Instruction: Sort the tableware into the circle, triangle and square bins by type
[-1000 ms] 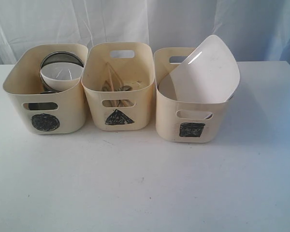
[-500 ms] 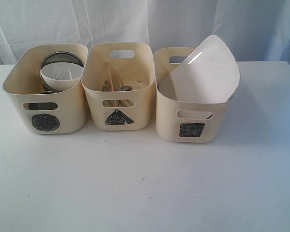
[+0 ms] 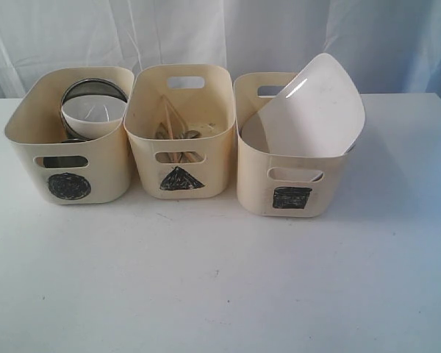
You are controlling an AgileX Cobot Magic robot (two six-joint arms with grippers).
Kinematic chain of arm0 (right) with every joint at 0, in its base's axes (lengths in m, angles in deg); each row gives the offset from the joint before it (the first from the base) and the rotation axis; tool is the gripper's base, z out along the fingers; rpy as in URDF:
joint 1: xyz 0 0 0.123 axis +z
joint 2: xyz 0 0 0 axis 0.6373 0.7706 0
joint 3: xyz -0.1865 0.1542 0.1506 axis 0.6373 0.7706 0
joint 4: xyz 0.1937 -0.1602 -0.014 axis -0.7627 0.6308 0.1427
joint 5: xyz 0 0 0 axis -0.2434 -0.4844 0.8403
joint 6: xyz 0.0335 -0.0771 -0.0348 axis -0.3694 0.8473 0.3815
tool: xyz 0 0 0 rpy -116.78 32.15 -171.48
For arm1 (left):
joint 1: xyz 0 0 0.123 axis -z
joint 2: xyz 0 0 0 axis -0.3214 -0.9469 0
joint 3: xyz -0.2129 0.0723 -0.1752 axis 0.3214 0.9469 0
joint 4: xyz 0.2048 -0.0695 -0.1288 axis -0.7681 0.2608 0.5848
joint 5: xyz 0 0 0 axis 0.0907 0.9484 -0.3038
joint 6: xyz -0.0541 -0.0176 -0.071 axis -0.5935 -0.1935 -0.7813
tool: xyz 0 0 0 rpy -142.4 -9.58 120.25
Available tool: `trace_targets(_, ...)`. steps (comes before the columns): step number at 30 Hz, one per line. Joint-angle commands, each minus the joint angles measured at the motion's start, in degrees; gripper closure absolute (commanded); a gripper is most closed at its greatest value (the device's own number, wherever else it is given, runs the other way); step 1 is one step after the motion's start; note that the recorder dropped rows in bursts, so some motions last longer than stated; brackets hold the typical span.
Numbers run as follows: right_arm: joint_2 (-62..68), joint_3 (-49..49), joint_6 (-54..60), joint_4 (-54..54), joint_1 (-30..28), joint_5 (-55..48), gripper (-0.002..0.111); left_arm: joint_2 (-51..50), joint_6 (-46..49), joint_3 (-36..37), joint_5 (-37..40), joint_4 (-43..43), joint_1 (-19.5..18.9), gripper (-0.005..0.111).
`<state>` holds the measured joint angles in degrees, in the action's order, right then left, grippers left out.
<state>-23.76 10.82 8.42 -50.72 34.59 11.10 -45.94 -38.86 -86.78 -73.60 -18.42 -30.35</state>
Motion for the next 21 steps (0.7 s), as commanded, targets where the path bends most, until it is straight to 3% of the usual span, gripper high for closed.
trace_targets(1,-0.4,0.1,0.1,0.1,-0.2,0.4,0.108,0.2,-0.1,0.3,-0.1,0.6,1.8,0.107)
trace_targets(21,-0.4,0.1,0.1,0.1,-1.3,0.4,0.108,0.2,-0.1,0.3,-0.1,0.6,2.0,0.107)
